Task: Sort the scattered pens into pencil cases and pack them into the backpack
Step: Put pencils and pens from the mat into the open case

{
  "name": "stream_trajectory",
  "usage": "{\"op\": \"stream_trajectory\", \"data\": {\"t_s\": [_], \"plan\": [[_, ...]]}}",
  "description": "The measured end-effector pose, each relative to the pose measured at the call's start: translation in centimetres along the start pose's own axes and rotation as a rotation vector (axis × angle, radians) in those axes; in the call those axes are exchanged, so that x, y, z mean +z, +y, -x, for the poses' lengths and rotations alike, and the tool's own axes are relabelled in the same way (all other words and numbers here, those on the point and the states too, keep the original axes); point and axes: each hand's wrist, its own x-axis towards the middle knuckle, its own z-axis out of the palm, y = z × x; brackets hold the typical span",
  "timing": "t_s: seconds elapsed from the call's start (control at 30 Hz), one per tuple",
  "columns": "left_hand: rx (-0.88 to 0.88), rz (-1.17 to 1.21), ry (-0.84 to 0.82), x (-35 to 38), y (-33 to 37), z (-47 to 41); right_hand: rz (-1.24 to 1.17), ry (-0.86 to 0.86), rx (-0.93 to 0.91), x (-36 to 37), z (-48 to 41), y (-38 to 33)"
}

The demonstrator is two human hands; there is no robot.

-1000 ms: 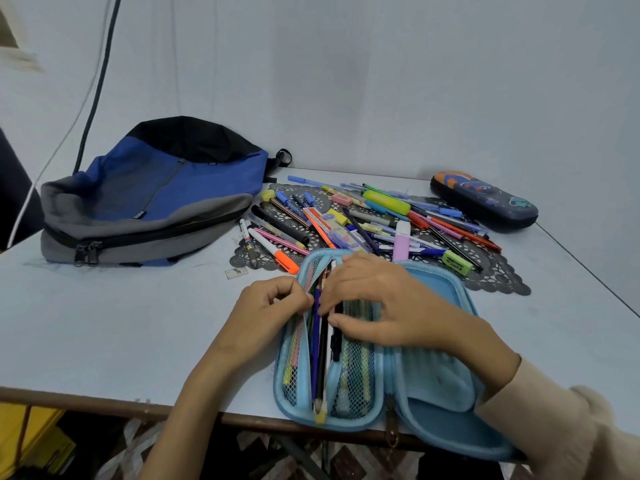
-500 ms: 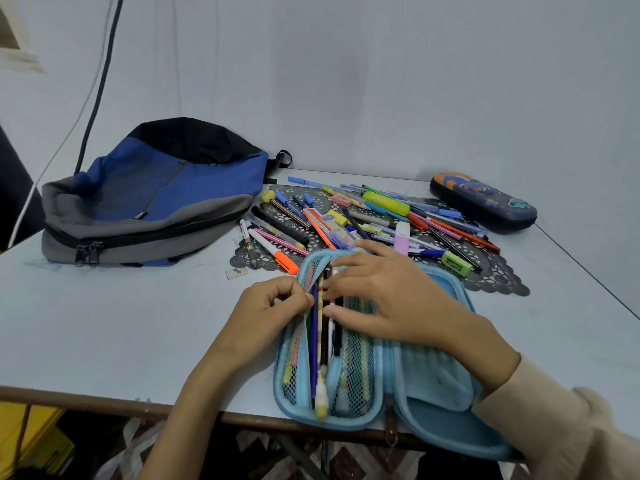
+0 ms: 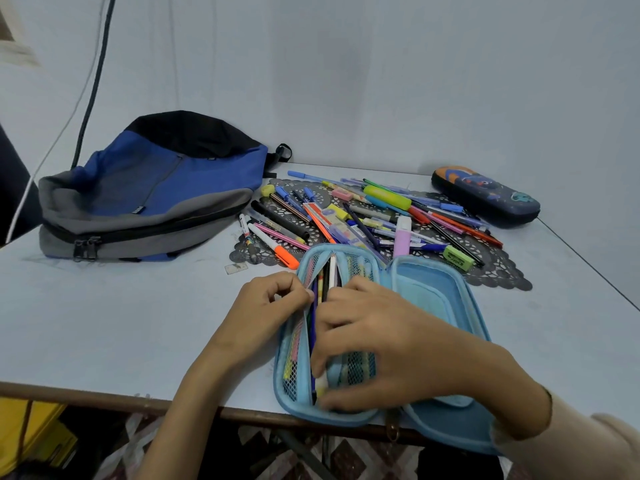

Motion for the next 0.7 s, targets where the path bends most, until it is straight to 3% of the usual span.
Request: {"op": "stream_trajectory", "data": {"t_s": [0.27, 0.5, 0.7], "plan": [[-0.010, -0.042, -0.005, 0.1, 0.6, 0.2, 0.024, -0.001, 0.001, 0.3, 0.1, 0.4], [0.144, -0.570, -0.004, -0.2, 2.2, 2.6, -0.073, 0.042, 0.011, 0.6, 0.4, 1.0], [0.097, -0.647, -0.106, -0.7, 3.0, 3.7, -0.115, 0.055, 0.000, 0.7, 0.4, 0.6]]}}
